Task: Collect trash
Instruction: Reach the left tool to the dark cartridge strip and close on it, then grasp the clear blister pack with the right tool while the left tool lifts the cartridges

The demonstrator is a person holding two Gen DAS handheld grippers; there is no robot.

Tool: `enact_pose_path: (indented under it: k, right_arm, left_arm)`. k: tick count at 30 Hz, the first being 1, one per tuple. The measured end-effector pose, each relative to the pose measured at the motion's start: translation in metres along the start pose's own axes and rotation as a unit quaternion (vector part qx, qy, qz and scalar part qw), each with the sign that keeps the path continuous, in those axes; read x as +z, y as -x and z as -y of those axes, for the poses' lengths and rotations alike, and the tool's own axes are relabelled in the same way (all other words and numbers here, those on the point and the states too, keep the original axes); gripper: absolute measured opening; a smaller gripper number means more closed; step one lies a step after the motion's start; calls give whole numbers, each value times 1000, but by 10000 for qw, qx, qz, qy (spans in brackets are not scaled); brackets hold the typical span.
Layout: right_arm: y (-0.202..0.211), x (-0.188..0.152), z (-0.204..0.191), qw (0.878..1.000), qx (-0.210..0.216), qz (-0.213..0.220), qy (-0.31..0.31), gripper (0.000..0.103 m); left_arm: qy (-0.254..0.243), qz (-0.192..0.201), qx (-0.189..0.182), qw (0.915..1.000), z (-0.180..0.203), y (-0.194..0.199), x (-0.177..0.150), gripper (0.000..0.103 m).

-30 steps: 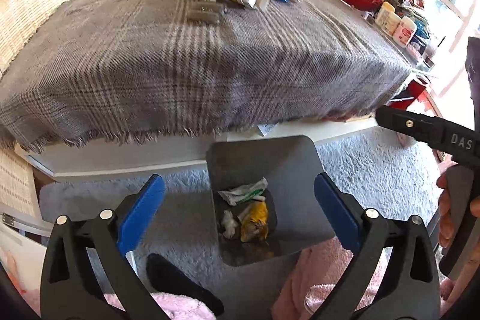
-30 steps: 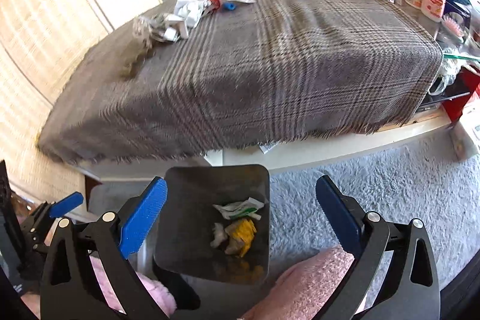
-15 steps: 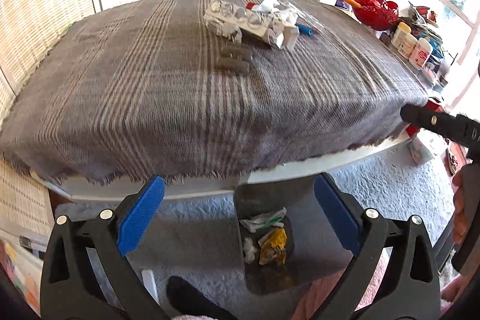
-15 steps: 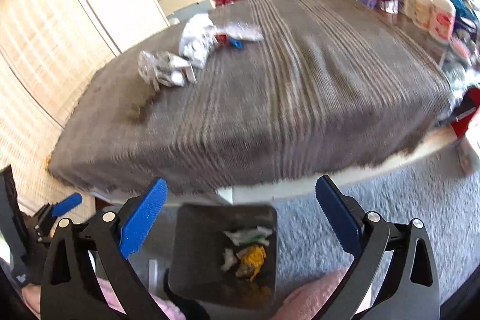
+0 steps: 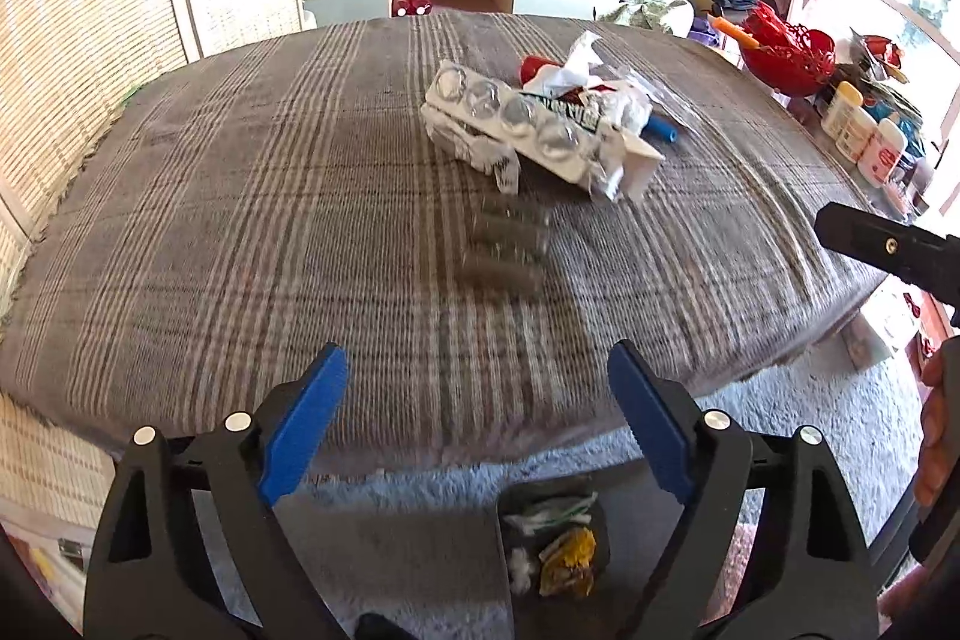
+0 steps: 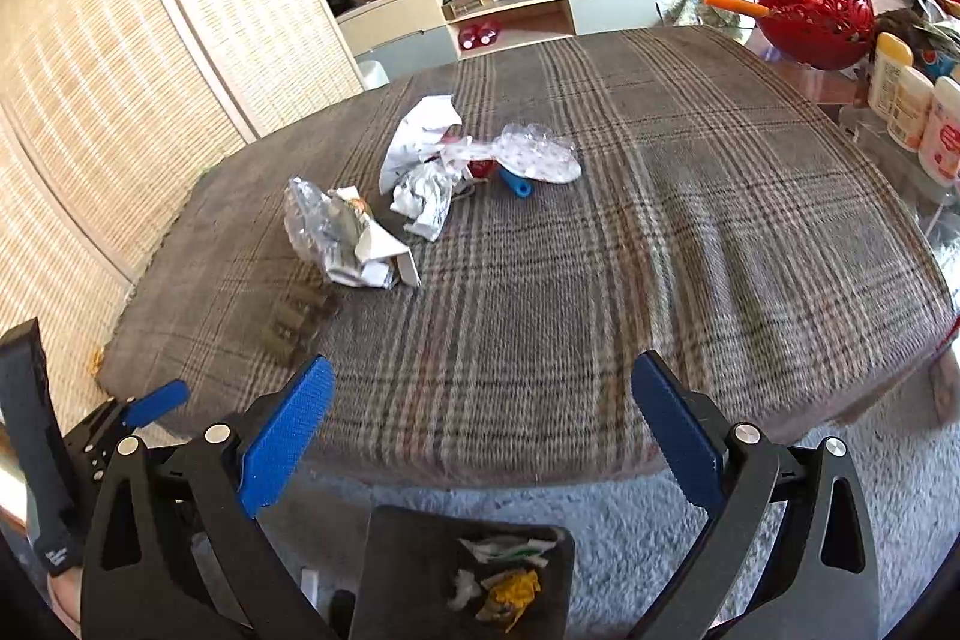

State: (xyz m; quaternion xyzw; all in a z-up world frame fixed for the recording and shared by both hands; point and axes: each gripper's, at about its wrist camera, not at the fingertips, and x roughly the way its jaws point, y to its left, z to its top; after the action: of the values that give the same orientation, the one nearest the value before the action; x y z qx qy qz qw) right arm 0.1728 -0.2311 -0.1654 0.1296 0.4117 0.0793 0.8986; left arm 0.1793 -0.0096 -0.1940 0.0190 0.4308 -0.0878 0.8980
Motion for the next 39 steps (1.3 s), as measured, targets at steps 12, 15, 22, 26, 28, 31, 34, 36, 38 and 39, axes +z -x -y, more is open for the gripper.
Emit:
enact_pose_path:
  k: [12, 15, 22, 26, 28, 31, 34, 36, 38, 39]
  right_arm:
    - [-27, 26, -14, 9998, 69, -2, 169, 100]
    - [-31, 33, -18, 9997, 141, 32, 201, 100]
    - [-41, 42, -30, 9992, 253, 42, 293, 100]
    - [-46, 46, -39, 9988, 316, 66, 372, 98]
    - [-50, 49, -46, 9983, 393, 45, 425, 89]
    - [-53, 53, -59, 9972, 553, 16, 512, 80]
    - [-58, 57, -73, 9958, 652, -2, 648, 72]
    - [-64, 59, -85, 9953, 614, -26, 751, 71]
    - [-67, 60, -94, 9946, 584, -35, 857, 66]
    - [-70, 61, -100, 9939, 591, -46, 935, 66]
  left_arm:
    - [-107, -207, -55, 9997, 8, -44, 22, 69]
    - [-112, -222, -44, 9997, 7, -53, 26, 68]
    - [-243, -140, -19, 9996, 6, -67, 35, 60]
    - [-305, -79, 79, 9995, -2, -65, 34, 37]
    - [-257, -113, 41, 9996, -10, -62, 31, 37]
    - [-226, -178, 163, 9995, -20, -57, 27, 37]
    - [-153, -231, 226, 9994, -31, -52, 22, 37]
    - [-111, -258, 244, 9993, -36, -49, 20, 37]
    - [-91, -282, 255, 9992, -40, -46, 18, 37]
    - [-76, -295, 270, 9992, -43, -44, 17, 37]
